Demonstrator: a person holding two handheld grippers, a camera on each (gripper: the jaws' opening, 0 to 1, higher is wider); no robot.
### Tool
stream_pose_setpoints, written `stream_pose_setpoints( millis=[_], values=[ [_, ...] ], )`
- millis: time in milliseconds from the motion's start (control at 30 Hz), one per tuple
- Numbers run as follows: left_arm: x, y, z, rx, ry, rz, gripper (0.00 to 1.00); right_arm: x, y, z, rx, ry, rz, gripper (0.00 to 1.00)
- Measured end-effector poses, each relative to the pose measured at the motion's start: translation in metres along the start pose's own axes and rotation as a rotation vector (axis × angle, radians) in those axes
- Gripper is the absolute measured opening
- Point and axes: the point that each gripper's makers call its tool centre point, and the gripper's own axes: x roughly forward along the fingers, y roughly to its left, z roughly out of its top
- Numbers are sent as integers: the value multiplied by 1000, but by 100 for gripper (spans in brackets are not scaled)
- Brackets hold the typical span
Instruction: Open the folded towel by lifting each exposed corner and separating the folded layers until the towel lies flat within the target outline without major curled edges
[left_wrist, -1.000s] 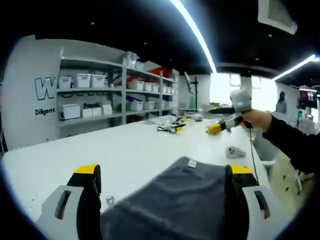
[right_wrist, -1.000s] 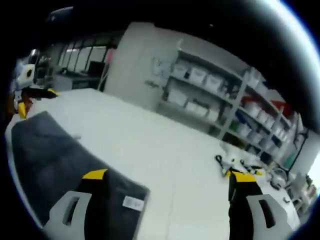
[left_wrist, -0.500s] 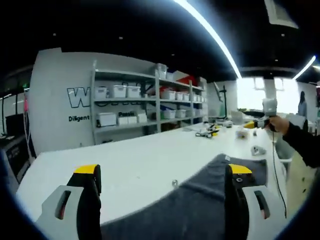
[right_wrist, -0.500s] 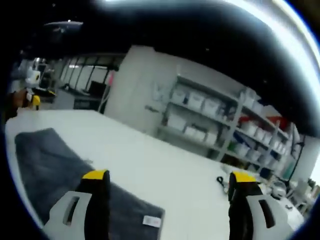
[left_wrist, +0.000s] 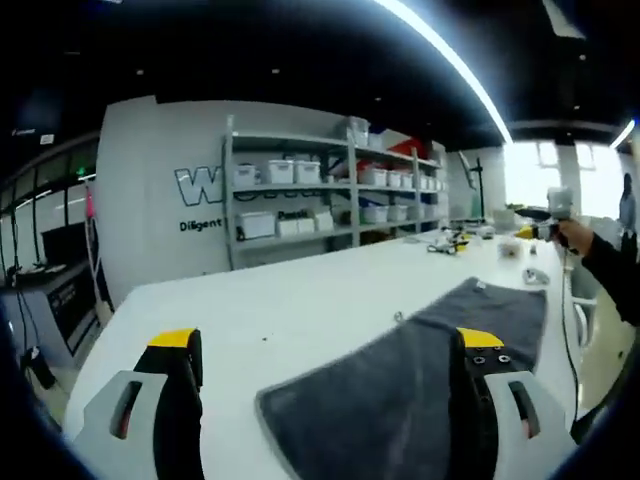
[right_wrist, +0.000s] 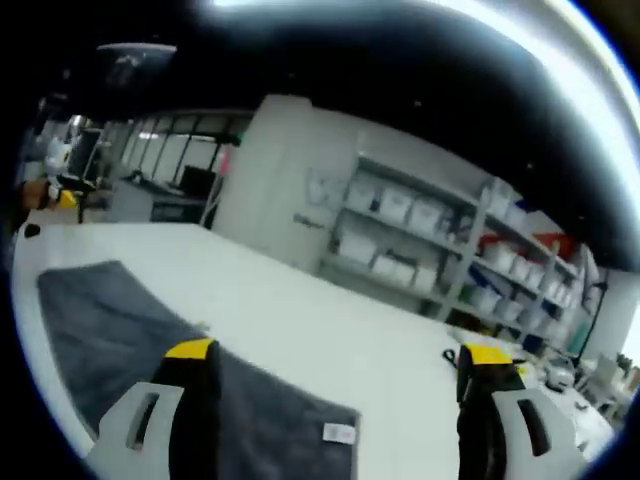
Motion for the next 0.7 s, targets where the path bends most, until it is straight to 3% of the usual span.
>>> stream_pose_setpoints(
  millis=[467, 700],
  values=[
    [-69, 16, -46, -30, 16, 45, 98, -48, 50, -3, 18, -45, 19, 100],
    [-93, 4, -71, -38, 52, 43, 98, -59, 81, -13, 15, -44, 68, 100]
  ],
)
